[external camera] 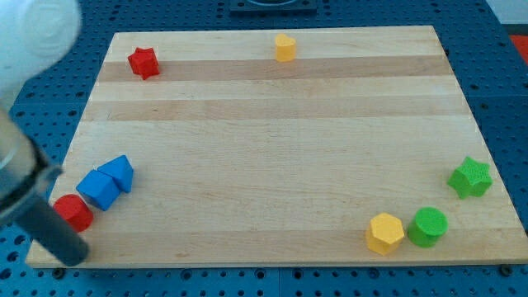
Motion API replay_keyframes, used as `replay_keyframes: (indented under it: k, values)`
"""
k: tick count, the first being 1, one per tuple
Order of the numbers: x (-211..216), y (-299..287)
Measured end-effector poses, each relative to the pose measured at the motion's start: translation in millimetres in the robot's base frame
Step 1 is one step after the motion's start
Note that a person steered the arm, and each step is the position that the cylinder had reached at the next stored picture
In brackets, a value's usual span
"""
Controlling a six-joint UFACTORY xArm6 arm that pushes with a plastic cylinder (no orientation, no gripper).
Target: Separate the blue blocks
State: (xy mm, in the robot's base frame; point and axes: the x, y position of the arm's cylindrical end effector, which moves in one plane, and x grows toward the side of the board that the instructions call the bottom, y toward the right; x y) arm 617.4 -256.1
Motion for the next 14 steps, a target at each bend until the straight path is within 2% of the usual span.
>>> replay_keyframes:
  k: [1, 2, 4, 5, 8, 9, 10, 11, 13, 14]
  values:
    - [-0.5, -42.0]
    - [-3.1, -47.8]
    - [-79.7, -21.4]
    - [-79.8, -21.4]
    - [-80.7, 40.4]
    - [-103.4, 42.2]
    - [-159.3, 42.2]
    - [-176.0, 42.2]
    - [-171.3, 27.5]
    - [-192.2, 26.7]
